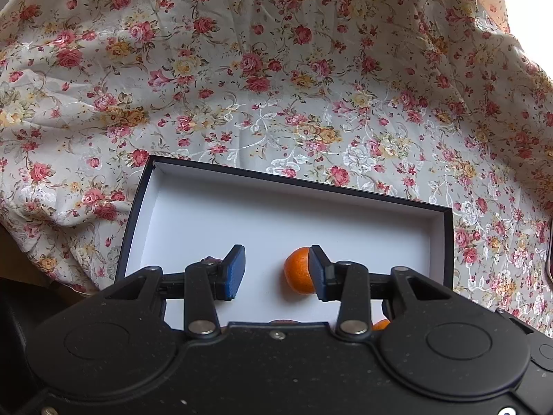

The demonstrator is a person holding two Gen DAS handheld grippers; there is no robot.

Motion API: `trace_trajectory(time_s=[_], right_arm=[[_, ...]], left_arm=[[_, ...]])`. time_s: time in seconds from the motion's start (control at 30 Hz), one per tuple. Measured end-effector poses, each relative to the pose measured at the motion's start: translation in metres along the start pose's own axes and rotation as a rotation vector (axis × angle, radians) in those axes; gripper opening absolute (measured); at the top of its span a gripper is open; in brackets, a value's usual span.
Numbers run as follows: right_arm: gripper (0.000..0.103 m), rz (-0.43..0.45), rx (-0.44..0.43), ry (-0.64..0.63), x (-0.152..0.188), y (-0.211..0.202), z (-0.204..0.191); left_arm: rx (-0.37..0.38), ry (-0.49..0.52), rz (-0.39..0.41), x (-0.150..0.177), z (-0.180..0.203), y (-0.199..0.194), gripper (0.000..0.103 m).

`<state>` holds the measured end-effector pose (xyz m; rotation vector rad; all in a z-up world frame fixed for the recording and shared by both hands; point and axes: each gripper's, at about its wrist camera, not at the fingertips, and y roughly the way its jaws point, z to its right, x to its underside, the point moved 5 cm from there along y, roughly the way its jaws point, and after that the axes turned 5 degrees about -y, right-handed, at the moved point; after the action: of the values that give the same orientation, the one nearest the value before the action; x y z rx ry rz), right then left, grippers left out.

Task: Organize fruits
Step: 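Release the orange with the left tool while the right tool drops the plum into the box, then move both open tools back toward the red tomatoes on the cloth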

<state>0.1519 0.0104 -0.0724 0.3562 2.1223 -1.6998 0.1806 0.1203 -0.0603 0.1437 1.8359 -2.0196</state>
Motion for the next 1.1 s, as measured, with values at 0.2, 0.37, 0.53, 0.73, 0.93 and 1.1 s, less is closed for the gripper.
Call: trace_trajectory(time_s=[0.2,0.37,0.53,0.73,0.93,1.1], right_arm=[[0.04,0.065,-0.017,-0.015,0.004,-0.005,-0.001],[0.04,0.139,-0.03,-0.027,0.005,-0.014,-0.002],[0.04,0.143,-0.023,-0.078,0.005,-0.015,-0.006],[0.04,0.137,-0.091,-0.043,0.011,-0.012,-0.002],[0.04,0.077,-0.066,-0.073,0.015,-0.005,0.0],[0.04,0.053,-0.088,-0.084,0.014,-0.008,0.005]], left_arm=[[-0.01,0.022,0.031,-0.002,0.005,-0.006,0.048],[-0.003,0.037,0.043,-0.002,0.01,-0.01,0.048],[-0.003,0.047,0.051,-0.003,0.015,-0.012,0.048],[0.01,0.056,0.058,-0.002,0.024,-0.015,0.048],[0.018,0.079,0.069,0.001,0.041,-0.017,0.048],[0.028,0.114,0.07,0.007,0.061,-0.017,0.048]])
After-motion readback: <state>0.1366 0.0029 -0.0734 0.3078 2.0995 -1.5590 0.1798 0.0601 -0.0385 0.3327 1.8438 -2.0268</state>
